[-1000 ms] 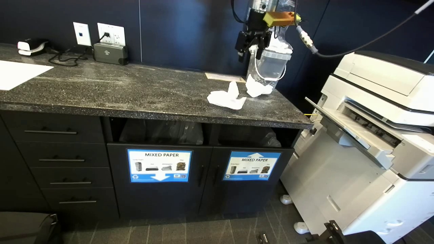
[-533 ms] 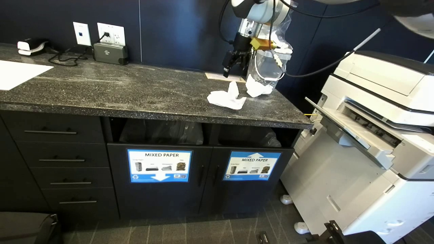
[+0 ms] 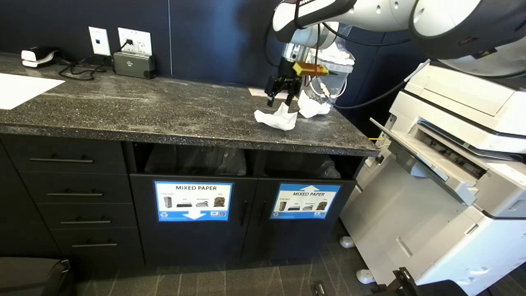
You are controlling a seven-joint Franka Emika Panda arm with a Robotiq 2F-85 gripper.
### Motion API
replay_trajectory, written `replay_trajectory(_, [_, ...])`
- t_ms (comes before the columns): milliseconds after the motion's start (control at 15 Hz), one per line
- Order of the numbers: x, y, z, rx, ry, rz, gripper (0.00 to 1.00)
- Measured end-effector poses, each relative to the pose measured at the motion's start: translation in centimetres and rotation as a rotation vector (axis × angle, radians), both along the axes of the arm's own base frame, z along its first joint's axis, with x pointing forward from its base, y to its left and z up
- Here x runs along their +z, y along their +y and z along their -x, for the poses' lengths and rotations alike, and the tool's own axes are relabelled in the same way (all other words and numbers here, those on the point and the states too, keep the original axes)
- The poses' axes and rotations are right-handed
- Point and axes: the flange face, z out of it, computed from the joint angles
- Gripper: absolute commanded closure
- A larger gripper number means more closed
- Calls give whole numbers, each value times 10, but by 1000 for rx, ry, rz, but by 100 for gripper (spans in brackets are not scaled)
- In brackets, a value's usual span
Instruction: Put the left white piece of paper in the right bin
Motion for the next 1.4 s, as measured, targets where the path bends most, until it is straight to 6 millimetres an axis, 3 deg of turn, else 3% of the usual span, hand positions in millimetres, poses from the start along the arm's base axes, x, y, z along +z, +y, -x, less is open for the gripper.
replay_trajectory(467, [-8,-4,-6,-194,18,40,0])
replay_trajectory(1067, [-50,-1,-10,-305,104,67,0])
replay_trajectory(1400, [-60,-2,-12,-324,121,72,0])
